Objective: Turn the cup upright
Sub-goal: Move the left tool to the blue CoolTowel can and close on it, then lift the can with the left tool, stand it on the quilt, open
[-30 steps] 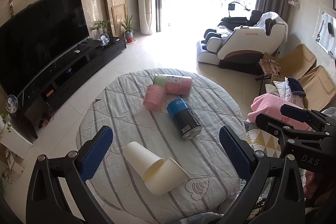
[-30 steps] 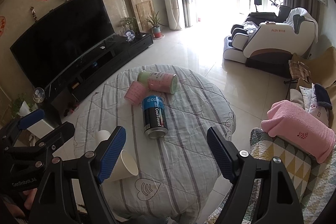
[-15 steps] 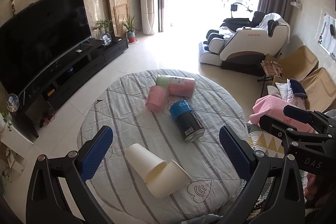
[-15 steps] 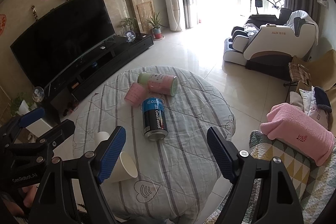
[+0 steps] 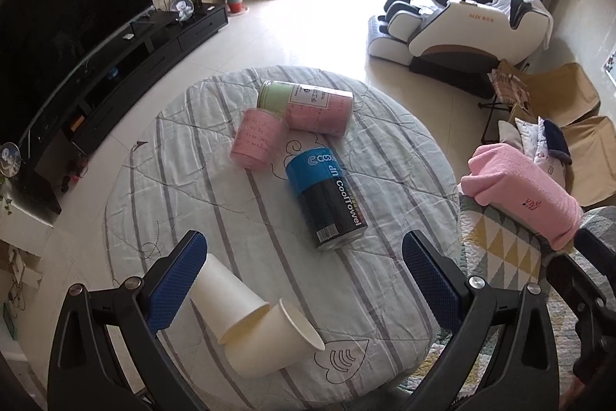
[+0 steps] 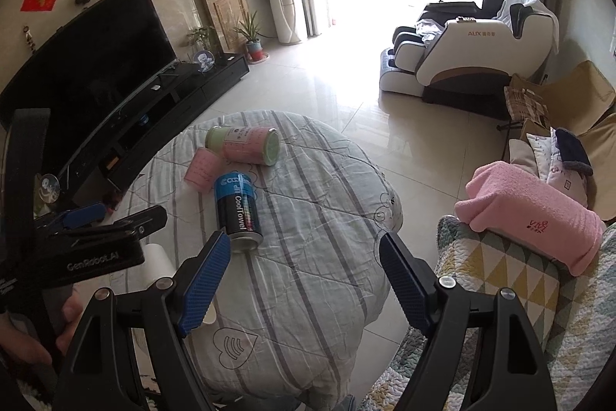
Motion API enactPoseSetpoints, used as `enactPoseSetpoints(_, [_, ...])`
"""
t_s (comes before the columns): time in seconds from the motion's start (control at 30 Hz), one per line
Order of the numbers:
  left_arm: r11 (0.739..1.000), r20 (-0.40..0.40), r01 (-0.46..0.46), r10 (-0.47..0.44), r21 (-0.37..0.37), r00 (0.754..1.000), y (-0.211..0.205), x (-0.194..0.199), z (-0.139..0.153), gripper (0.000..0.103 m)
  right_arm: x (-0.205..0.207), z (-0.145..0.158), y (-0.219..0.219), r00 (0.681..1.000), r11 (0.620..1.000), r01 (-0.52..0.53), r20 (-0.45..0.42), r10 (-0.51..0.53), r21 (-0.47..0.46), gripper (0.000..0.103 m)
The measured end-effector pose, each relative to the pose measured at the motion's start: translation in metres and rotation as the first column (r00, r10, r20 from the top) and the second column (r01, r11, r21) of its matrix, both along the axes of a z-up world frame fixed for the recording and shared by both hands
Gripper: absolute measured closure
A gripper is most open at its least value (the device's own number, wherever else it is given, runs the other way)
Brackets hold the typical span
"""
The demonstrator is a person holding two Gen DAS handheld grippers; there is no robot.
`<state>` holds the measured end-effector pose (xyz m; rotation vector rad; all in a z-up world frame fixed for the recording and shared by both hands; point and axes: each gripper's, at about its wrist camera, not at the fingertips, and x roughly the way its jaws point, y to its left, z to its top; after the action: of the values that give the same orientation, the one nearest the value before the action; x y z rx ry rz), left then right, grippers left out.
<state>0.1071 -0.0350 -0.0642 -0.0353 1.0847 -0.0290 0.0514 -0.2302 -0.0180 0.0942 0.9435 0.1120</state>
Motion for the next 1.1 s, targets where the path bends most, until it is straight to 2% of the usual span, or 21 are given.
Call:
enactPoseSetpoints(0.2, [0.998,-0.107,-0.060,0.060,0.007,0.992,-0.013,0.050,-0.038,0.000,0.026,-0.022,-0.021,0.996,1.000,0.020,-0.089,-0.022,-0.023,0.022])
enactPoseSetpoints(0.37, [0.995,-0.184,-0.095,0.093,-0.003,0.979,-0.019,0.079,-0.073,0.000,0.061,-0.054,-0.036,0.989,0.999,0.006,-0.150,-0.012,-0.040,0.022])
enactPoseSetpoints(0.57, [0.991,-0.230,-0.133,0.131,0.008,0.964,-0.025,0.094,-0.107,0.000,0.104,-0.093,-0.040,0.981,0.999,-0.037,-0.194,0.031,-0.028,0.022])
enactPoseSetpoints(0.67, [0.987,-0.232,-0.157,0.162,0.042,0.959,-0.024,0.099,-0.115,0.001,0.119,-0.108,-0.038,0.975,0.997,-0.071,-0.211,0.066,-0.014,0.022])
enactPoseSetpoints(0.7, [0.984,-0.220,-0.169,0.177,0.055,0.959,-0.023,0.099,-0.115,0.003,0.123,-0.111,-0.036,0.974,0.997,-0.081,-0.211,0.076,-0.013,0.022])
enactPoseSetpoints(0.73, [0.982,-0.206,-0.181,0.186,0.047,0.961,-0.022,0.100,-0.116,0.012,0.125,-0.114,-0.034,0.973,0.996,-0.091,-0.213,0.086,-0.014,0.022])
enactPoseSetpoints(0.8, [0.980,-0.212,-0.195,0.182,-0.038,0.960,-0.017,0.100,-0.118,0.032,0.130,-0.119,-0.031,0.971,0.995,-0.103,-0.218,0.098,-0.011,0.022])
enactPoseSetpoints(0.83, [0.978,-0.225,-0.192,0.170,-0.080,0.959,-0.015,0.101,-0.120,0.036,0.131,-0.120,-0.030,0.970,0.994,-0.107,-0.220,0.103,-0.004,0.022])
enactPoseSetpoints(0.87, [0.978,-0.231,-0.189,0.163,-0.094,0.959,-0.016,0.102,-0.121,0.038,0.133,-0.121,-0.029,0.970,0.994,-0.108,-0.220,0.105,0.002,0.022])
enactPoseSetpoints(1.0, [0.988,-0.224,-0.148,0.133,-0.052,0.965,-0.025,0.106,-0.118,0.039,0.137,-0.124,-0.027,0.967,0.994,-0.108,-0.231,0.109,0.020,0.022])
enactPoseSetpoints(1.1, [0.991,-0.237,-0.120,0.103,-0.061,0.966,-0.028,0.108,-0.115,0.039,0.141,-0.123,-0.026,0.967,0.994,-0.106,-0.229,0.109,0.028,0.022])
